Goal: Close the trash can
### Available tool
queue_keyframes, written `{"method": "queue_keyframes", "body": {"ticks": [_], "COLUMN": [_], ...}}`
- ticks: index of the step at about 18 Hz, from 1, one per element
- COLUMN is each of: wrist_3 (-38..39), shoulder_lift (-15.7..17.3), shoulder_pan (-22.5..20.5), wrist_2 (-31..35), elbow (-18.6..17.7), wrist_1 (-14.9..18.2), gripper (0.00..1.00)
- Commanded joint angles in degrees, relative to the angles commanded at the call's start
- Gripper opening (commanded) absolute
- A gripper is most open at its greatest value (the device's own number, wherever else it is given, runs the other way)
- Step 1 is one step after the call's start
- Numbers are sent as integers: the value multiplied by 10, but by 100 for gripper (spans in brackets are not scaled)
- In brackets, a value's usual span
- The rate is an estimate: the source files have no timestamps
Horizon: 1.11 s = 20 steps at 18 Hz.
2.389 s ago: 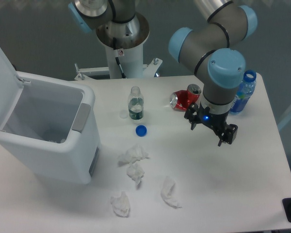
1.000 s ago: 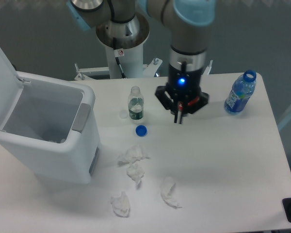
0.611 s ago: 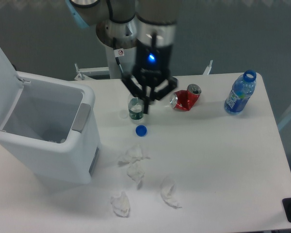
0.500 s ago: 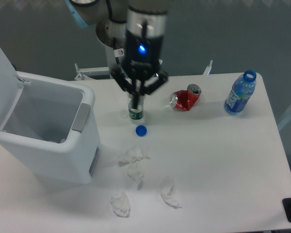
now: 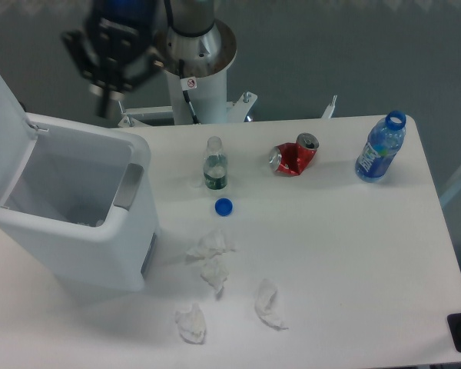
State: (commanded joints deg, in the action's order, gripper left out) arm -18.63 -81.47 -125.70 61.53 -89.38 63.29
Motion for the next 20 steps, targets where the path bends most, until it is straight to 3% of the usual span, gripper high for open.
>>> {"method": "queue_keyframes", "body": {"ticks": [6, 20], "wrist_3": [-1, -47], "shoulder_lift": [-1, -24], "shoulder_pan": [41, 133], "wrist_2": [-26, -19], "elbow": [3, 10], "wrist_1": [-59, -58], "gripper": [0, 0]}}
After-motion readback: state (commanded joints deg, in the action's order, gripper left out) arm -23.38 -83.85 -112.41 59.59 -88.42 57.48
